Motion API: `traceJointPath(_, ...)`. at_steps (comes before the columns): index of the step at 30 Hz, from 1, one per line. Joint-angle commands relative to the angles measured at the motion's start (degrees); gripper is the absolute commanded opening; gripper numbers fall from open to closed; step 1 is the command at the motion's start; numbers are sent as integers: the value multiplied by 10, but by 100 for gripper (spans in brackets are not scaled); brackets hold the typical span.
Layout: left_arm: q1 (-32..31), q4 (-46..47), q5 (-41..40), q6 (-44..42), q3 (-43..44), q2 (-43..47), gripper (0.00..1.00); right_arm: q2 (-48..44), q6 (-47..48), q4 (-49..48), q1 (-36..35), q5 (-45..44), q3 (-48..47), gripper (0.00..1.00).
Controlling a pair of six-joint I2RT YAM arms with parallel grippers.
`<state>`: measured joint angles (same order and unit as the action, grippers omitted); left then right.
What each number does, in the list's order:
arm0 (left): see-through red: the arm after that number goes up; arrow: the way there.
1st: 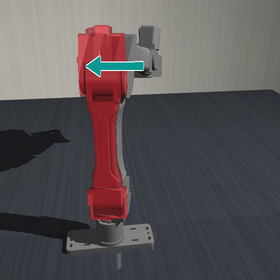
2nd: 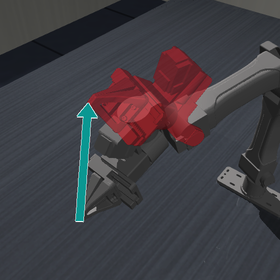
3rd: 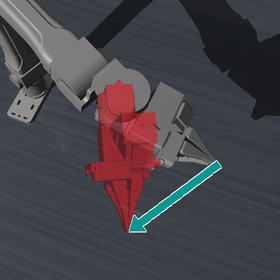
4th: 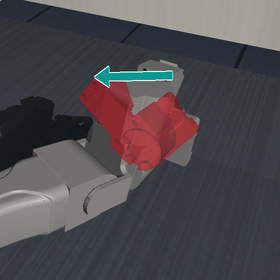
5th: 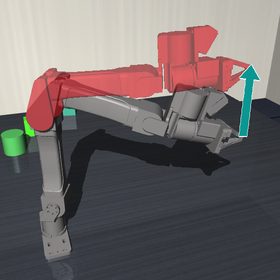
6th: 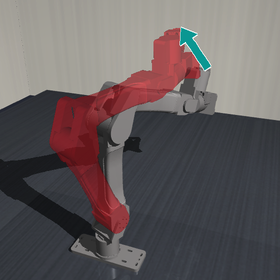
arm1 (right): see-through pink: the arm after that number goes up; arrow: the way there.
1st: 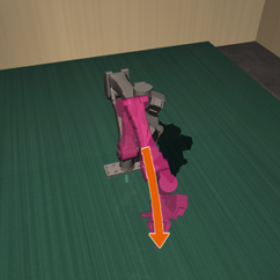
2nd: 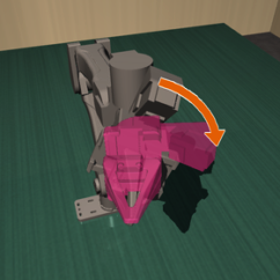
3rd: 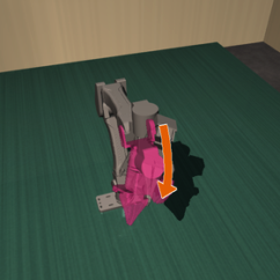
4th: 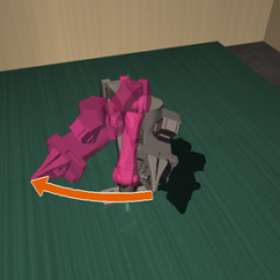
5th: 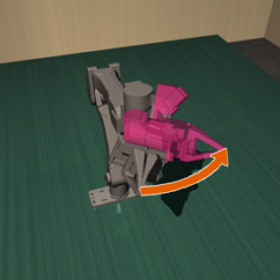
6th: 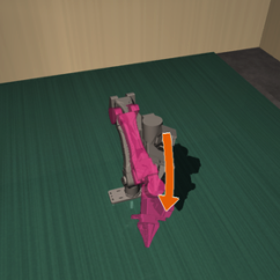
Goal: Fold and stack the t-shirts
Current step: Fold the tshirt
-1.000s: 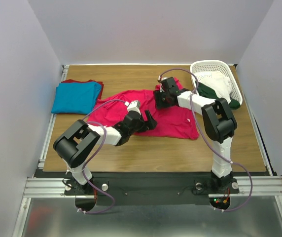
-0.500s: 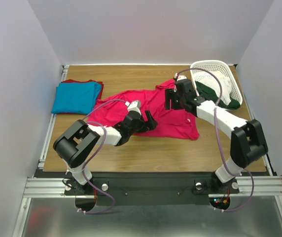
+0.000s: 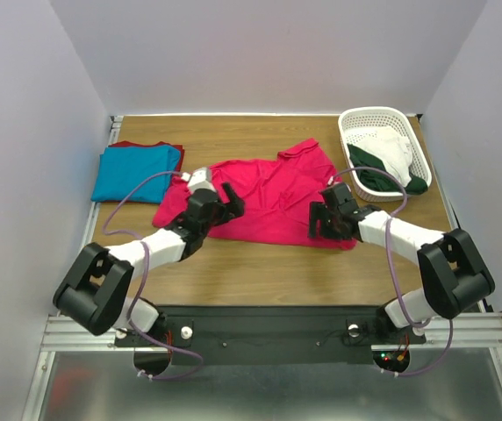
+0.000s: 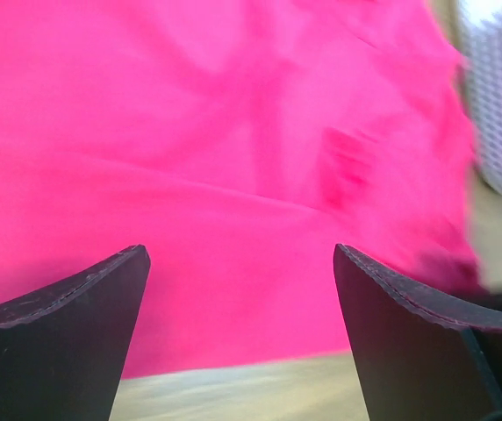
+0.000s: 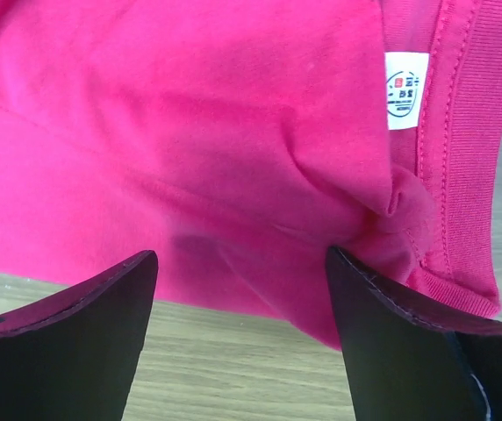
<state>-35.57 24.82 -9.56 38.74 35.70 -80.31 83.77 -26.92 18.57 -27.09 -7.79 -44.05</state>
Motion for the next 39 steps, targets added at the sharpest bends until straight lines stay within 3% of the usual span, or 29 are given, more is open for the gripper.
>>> traceJointPath(1,85,-25,-31,-27,-67,48,99,-5,-28,-19,5,-28,7,84)
traceJointPath(4,121,-23,-41,-45,-86,62,99,7,-36,-16,10,-30,15,84)
traceJointPath(15,147,-22,-42,-28,-97,38,99,-49,-60,30,37,-39,58,89)
traceJointPath(26,145,-67,2,22,-108,60,99,-102,-32,57,37,-5,-16,94)
traceJointPath(32,126,-92,-18,30,-91,120,99,-42,-2,54,36,3,-88,94)
traceJointPath(39,126,-60,-41,-9,4,29,99,55,5,17,21,11,-150,93)
